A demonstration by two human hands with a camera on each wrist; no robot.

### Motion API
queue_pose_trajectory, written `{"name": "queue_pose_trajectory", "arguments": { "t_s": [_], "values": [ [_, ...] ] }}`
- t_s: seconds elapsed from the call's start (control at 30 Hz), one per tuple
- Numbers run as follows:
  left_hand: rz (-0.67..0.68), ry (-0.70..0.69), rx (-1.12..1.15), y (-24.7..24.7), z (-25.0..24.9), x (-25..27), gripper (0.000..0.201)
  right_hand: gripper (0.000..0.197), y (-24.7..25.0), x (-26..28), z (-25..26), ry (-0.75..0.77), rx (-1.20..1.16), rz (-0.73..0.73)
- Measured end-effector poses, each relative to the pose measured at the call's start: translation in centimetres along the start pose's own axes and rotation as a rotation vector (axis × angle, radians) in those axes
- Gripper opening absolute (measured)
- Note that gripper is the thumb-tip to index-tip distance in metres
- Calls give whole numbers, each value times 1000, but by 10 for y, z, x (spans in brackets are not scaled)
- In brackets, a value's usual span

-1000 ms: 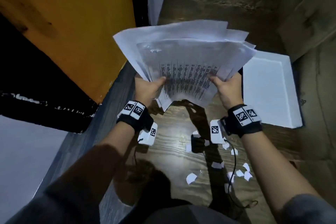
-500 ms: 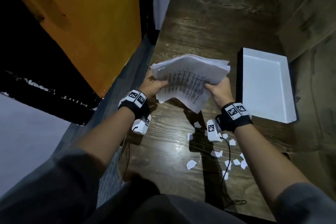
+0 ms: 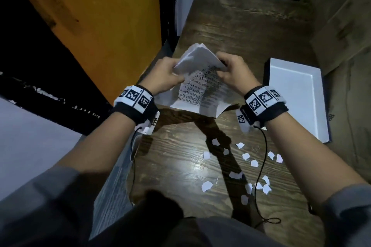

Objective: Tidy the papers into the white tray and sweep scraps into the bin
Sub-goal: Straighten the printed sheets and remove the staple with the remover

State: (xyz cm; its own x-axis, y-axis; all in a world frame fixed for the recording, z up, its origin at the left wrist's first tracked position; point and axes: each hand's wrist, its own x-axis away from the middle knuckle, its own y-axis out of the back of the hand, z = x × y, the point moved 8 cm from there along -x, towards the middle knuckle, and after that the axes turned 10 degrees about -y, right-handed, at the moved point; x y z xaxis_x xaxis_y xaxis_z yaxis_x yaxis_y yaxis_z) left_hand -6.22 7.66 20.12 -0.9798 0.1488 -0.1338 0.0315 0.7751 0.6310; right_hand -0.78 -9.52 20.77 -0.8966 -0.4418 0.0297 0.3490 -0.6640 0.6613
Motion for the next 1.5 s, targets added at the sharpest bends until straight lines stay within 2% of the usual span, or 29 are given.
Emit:
{"name": "queue_pose_trajectory", "arguments": {
  "t_s": [0.07, 0.13, 0.23, 0.3, 0.4, 0.43, 0.5, 0.53, 0.6, 0.67, 0.73, 0.77, 0.83, 0.93, 1.03, 1.17, 1.27, 1.33, 1.4, 1.5],
  "values": [
    [-76, 27, 71, 2, 16, 3, 26, 9, 6, -1, -23, -63, 39, -14],
    [-150, 96, 180, 7, 37, 7, 16, 12, 13, 2, -63, -179, 76, -26],
    [-219, 175, 299, 19, 59, 17, 18, 26, 25, 18, -125, -367, -17, -50],
    [-256, 219, 363, 26, 71, 24, 21, 40, 30, 32, -153, -464, -171, -88],
    [-301, 282, 443, 27, 87, 33, 24, 67, 8, 40, -173, -556, -622, -11],
    [-316, 300, 457, 26, 91, 34, 22, 74, -2, 39, -175, -577, -680, 10],
    [-362, 319, 462, 20, 97, 35, 18, 84, -12, 32, -174, -570, -636, -29],
    [-405, 330, 460, 17, 101, 36, 15, 84, -11, 30, -171, -554, -605, -95],
    [-495, 353, 422, 9, 105, 41, 10, 66, -4, 29, -164, -543, -590, -246],
    [-594, 402, 354, 1, 109, 50, 21, 46, 1, 33, -160, -514, -602, -396],
    [-654, 468, 375, -13, 117, 60, 19, 50, -3, 41, -163, -504, -581, -461],
    [-666, 505, 393, -21, 122, 66, 20, 52, -8, 45, -166, -510, -564, -454],
    [-677, 574, 412, -34, 135, 78, 37, 50, -22, 50, -178, -550, -548, -389],
    [-666, 555, 519, -55, 154, 86, 47, 48, -36, 50, -181, -555, -479, -315],
    [-655, 588, 552, -65, 163, 90, 36, 43, -46, 47, -183, -598, -461, -289],
    [-653, 601, 508, -48, 155, 87, 20, 34, -35, 44, -193, -601, -460, -309],
    [-590, 581, 468, -52, 158, 90, 25, 36, -40, 45, -195, -545, -412, -229],
    [-545, 609, 449, -63, 165, 98, 30, 33, -54, 51, -194, -560, -372, -190],
    [-558, 600, 472, -66, 164, 101, 24, 28, -61, 52, -194, -568, -376, -222],
    [-650, 572, 472, -60, 161, 103, 23, 27, -52, 54, -200, -615, -409, -340]
  ]
}}
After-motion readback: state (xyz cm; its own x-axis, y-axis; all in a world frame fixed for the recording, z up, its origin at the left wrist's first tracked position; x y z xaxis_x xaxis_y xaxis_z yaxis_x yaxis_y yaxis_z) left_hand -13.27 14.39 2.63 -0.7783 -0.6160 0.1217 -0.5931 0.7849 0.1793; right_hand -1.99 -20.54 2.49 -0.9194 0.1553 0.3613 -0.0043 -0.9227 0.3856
